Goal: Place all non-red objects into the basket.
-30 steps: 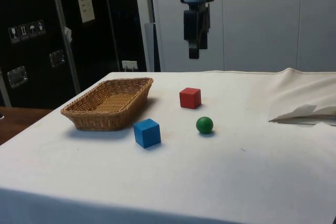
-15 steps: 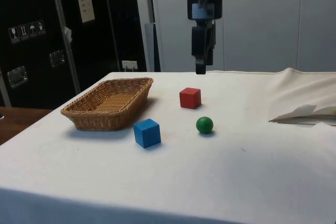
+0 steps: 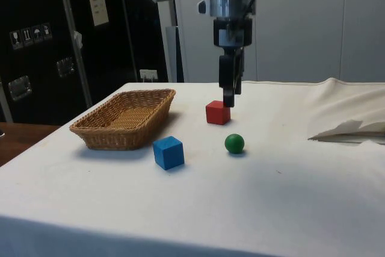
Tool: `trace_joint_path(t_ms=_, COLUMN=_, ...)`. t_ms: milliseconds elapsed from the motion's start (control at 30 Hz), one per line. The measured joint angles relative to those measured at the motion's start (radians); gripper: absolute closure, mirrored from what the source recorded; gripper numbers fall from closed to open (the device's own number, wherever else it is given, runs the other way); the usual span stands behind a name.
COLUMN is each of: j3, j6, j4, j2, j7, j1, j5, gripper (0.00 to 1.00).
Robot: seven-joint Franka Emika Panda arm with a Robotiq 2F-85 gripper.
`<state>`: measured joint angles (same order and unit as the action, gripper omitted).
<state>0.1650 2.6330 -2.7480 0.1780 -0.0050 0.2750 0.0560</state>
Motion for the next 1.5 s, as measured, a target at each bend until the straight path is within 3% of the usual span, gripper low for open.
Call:
trace_joint_path(t_ms=200, j3=-0.003, j6=0.069, j4=0.012, j2=-0.081, j7=-0.022, j1=0.002, j5=0.0, gripper=0.0)
trace_joint_path(t_ms=767, j3=-0.001, j6=0.22, j4=0.013, j2=-0.233, j7=-0.08, j1=0.0, j5=0.0, gripper=0.0)
trace_joint_path(t_ms=1167, j3=0.047, j6=0.237, j4=0.014, j2=-0.263, j7=-0.183, j1=-0.01, j5=0.0, gripper=0.0)
trace_joint_path(t_ms=1500, j3=0.052, j6=0.291, j4=0.015, j2=-0.322, j7=-0.213, j1=-0.01, j5=0.0, gripper=0.0)
